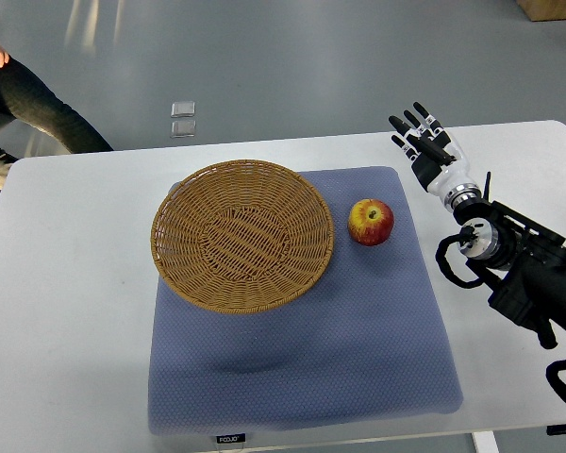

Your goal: Place red apple in basket with right hand

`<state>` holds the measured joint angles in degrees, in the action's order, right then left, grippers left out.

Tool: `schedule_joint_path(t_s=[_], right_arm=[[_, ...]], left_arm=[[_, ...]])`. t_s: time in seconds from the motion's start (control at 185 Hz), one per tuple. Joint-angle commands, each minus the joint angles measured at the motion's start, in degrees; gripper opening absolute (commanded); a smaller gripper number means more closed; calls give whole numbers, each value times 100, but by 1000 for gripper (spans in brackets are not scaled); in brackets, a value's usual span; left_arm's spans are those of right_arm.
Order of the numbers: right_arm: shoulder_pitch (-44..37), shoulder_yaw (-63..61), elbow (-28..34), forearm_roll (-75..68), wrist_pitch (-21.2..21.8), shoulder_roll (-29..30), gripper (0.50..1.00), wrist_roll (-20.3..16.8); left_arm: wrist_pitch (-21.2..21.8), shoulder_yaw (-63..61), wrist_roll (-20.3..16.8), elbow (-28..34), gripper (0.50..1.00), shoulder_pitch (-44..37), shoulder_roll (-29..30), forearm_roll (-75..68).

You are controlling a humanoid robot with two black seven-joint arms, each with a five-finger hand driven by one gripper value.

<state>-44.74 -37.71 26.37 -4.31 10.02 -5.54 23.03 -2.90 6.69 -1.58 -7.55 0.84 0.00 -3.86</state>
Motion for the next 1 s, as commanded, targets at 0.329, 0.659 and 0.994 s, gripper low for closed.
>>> schedule_joint_path(t_s=[0.329, 0.659, 0.994], right_arm=[[0, 0, 0, 0, 9, 0, 921, 0], [0, 0, 0, 0, 9, -9, 921, 0], [-35, 0, -18, 0, 0, 0, 921, 0]], left_arm=[[0, -19, 9, 17, 1000, 4, 0, -1], [0, -45, 9, -1, 1000, -13, 0, -1], [0, -45, 9, -1, 1000, -13, 0, -1]])
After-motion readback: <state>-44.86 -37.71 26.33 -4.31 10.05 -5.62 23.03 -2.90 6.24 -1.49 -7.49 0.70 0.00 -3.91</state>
